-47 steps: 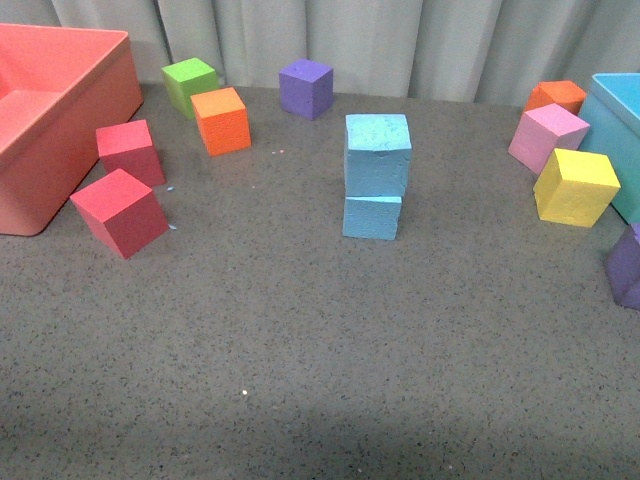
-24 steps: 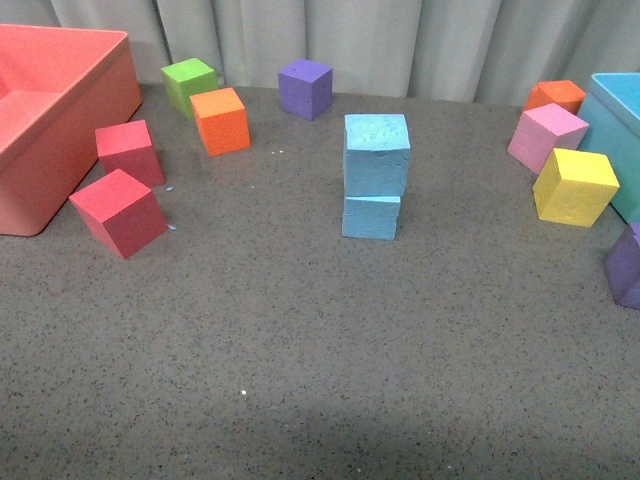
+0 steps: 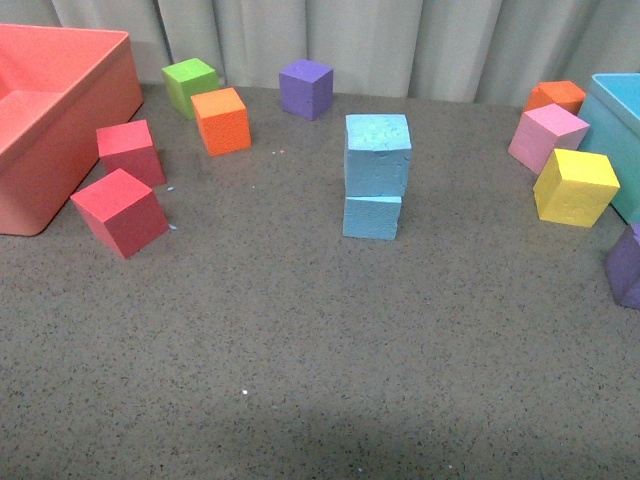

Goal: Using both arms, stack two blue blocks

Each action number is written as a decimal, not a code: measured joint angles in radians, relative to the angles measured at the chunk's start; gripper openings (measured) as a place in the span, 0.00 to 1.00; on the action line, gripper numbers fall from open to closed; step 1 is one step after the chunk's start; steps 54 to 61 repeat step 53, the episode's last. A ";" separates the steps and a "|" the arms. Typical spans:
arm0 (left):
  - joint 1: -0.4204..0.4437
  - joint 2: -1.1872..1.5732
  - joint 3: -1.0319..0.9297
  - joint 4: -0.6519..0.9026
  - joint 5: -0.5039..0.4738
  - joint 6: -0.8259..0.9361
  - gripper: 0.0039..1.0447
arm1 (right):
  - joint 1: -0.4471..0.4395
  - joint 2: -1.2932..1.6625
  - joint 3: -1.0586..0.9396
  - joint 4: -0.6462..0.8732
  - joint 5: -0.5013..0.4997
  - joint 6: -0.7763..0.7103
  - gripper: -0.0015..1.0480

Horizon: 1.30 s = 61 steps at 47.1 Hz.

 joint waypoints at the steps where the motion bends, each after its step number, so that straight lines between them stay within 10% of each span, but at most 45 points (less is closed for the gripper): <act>1: 0.000 0.000 0.000 0.000 0.000 0.000 0.03 | 0.000 0.000 0.000 0.000 0.000 0.000 0.91; 6: 0.000 -0.001 0.000 -0.001 0.000 0.000 0.07 | 0.000 0.000 0.000 0.000 0.000 0.000 0.91; 29: 0.000 -0.002 0.000 -0.001 0.000 0.000 0.95 | 0.000 0.000 0.000 0.000 0.000 0.000 0.91; 61: 0.000 -0.002 0.000 -0.001 0.000 0.002 0.94 | 0.000 0.000 0.000 0.000 0.000 0.000 0.91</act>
